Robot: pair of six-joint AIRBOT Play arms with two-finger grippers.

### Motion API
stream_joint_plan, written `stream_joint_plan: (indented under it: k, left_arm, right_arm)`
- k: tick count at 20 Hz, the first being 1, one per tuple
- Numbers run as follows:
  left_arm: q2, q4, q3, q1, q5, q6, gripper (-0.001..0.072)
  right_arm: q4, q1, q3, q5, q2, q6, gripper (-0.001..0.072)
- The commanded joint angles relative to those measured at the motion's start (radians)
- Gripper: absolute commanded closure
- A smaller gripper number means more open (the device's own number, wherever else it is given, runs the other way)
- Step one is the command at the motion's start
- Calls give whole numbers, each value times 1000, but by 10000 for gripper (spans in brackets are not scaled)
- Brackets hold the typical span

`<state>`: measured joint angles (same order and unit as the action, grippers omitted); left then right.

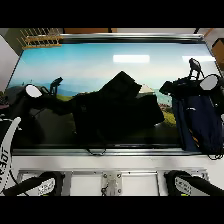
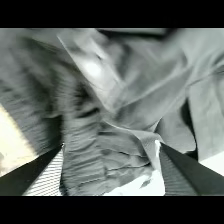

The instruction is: Fold the clothes and pants, and hang the long-sleeved shirts on hangers.

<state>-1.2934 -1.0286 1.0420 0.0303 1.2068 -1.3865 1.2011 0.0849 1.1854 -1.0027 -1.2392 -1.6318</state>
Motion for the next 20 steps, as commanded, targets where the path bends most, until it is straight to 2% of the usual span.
stream_joint_plan:
  k: [1, 3, 6, 9, 12, 17, 20]
  left_arm:
    - [115, 0, -95, 92, 49, -66, 104]
    - [229, 0, -275, 120, 9, -127, 104]
    - [328, 24, -536, 121, -141, -199, 104]
    - [331, 139, -685, 121, -240, -180, 104]
    - [266, 243, -715, 121, -283, -85, 104]
    - [134, 247, -624, 117, -269, -56, 104]
    - [89, 244, -574, 29, -282, -51, 104]
  right_arm:
    - [-15, 7, 6, 13, 33, 48, 93]
    - [-16, 6, 6, 1, 60, 54, 93]
    - [-18, 6, 6, -1, 69, 53, 93]
    - [-33, 6, 6, -1, 68, 53, 93]
    - [-35, 6, 6, -3, 68, 53, 93]
    - [-35, 6, 6, -27, 68, 54, 93]
    - [-35, 6, 6, -28, 68, 53, 93]
